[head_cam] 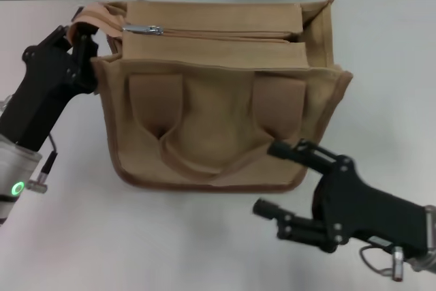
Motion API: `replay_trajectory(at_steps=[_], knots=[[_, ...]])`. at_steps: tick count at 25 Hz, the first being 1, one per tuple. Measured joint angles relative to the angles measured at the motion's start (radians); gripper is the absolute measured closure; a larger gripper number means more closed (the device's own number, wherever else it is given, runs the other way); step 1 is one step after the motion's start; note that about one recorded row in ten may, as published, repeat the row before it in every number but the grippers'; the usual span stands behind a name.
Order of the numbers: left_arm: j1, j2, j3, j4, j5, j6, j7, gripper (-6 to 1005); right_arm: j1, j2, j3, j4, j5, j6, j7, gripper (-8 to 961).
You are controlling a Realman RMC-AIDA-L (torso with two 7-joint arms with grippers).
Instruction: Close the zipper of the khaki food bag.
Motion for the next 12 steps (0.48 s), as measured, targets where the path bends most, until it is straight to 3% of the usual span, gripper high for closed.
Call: replay_trajectory(at_steps=[12], knots=[[-0.085, -0.001, 0.013, -0.061, 0.006, 0.030, -0.008, 952, -0.017, -0.002, 0.128, -0.003, 0.001, -0.137, 0.095, 143]])
